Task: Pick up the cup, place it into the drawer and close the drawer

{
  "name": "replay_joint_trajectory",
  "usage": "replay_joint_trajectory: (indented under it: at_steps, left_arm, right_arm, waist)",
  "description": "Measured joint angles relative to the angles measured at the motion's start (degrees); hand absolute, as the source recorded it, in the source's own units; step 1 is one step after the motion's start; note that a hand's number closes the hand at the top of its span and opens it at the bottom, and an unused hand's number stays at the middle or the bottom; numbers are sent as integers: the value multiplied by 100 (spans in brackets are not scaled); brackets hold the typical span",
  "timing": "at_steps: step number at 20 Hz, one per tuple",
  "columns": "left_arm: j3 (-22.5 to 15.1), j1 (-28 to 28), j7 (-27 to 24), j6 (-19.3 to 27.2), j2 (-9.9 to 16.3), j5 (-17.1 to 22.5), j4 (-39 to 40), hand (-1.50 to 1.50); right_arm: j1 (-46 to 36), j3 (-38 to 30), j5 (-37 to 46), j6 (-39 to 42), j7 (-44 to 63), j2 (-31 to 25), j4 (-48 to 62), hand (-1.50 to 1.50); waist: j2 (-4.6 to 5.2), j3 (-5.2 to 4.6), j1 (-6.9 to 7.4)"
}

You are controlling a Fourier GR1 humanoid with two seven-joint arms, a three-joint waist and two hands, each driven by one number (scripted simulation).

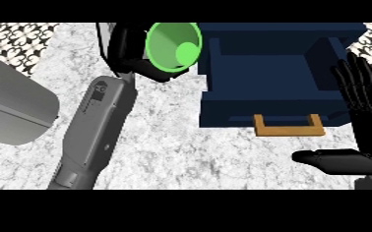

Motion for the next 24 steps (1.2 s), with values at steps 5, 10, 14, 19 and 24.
replay_joint_trajectory:
  at_steps: [5, 10, 14, 19, 24]
  left_arm:
    - [-480, -671, 713, 755, -43, 95, -36, 150]
    - [-784, -1425, 920, 1286, -57, 391, 639, 150]
    - [-1120, -1909, 1029, 1665, -61, 869, 1205, 150]
    - [-1469, -2289, 835, 1879, -62, 1320, 2013, 150]
    - [-1955, -2485, 706, 1993, -63, 1759, 2463, 150]
  right_arm:
    - [-93, -55, -70, 41, 47, -42, 9, -150]
    - [-23, 0, -20, 65, -56, 19, 37, -150]
    - [-134, -50, -66, 98, -60, -22, 118, -150]
    - [-169, -66, -123, 133, 16, -47, 63, -150]
    - [-152, -68, -118, 138, 20, -34, 56, -150]
  waist:
    - [9, 0, -35]
    - [29, -1, -94]
    - [43, 0, -154]
    - [58, 0, -214]
    - [62, 0, -233]
